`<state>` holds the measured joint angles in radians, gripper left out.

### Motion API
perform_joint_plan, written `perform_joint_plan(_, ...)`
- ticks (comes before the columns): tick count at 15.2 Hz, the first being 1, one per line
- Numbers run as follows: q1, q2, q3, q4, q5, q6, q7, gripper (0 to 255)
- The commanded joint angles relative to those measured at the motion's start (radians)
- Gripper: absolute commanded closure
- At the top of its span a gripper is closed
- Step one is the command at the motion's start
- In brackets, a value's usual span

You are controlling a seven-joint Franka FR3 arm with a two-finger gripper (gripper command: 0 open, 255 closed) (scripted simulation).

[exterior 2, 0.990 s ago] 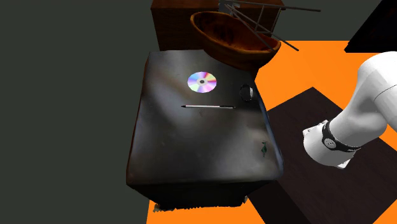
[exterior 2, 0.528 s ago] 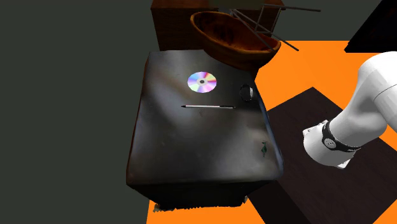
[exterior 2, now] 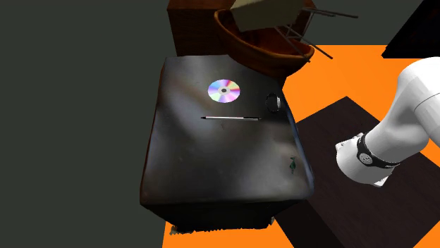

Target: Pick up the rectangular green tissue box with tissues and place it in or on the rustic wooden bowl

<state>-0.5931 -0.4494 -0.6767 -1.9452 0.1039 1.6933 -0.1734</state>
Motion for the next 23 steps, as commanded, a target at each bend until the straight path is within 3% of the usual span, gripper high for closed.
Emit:
perform_joint_plan(1, -0.004, -0.005, -0.002, -0.032, -0.004, 0.025, -0.007, 255)
perform_joint_plan(4, -0.009, -0.013, -0.004, -0.08, -0.007, 0.065, -0.016, 255)
perform_joint_plan(11, -0.01, -0.012, -0.004, -0.08, -0.007, 0.065, -0.016, 255)
perform_joint_plan(12, -0.01, -0.013, -0.004, -0.08, -0.007, 0.065, -0.016, 0)
perform_joint_plan(17, -0.01, -0.013, -0.004, -0.08, -0.007, 0.065, -0.016, 0)
perform_joint_plan(21, -0.005, 0.003, -0.023, 0.061, -0.004, -0.064, -0.02, 0)
perform_joint_plan(23, -0.005, 0.003, -0.022, 0.061, -0.004, -0.064, -0.02, 0)
